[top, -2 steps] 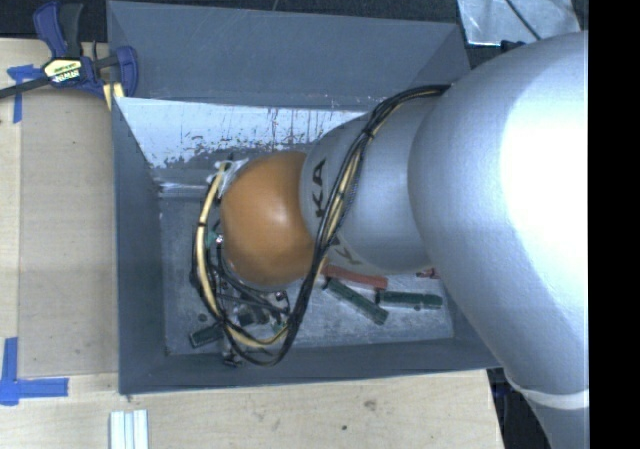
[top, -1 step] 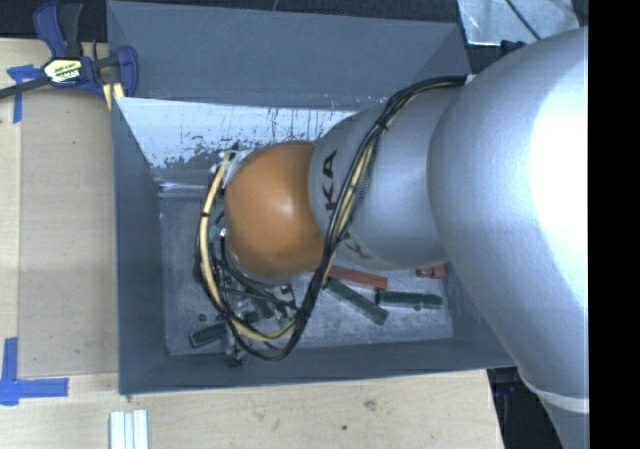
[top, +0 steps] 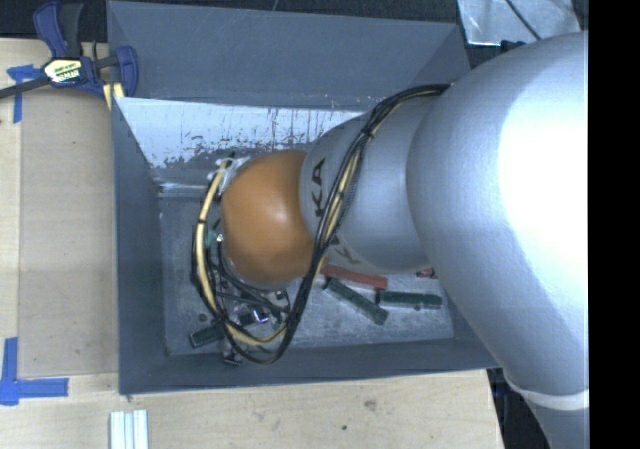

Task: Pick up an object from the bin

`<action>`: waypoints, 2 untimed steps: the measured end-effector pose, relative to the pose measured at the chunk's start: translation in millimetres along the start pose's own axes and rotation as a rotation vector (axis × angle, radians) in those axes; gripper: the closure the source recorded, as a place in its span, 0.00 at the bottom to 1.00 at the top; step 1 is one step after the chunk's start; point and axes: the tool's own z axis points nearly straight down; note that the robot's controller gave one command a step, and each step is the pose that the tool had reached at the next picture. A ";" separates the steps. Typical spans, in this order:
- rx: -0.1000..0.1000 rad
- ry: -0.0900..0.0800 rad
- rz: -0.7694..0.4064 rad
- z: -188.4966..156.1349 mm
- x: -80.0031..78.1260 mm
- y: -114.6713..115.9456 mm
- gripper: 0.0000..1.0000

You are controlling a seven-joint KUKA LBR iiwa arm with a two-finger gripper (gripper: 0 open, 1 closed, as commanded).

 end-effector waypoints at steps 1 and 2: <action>0.000 -0.002 -0.171 -1.3 2.5 -7.0 0.00; -0.001 -0.002 0.001 -0.7 -1.2 -0.3 1.00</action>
Offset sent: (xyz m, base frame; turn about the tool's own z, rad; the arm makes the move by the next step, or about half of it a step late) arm 0.0000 0.0000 0.0000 0.0000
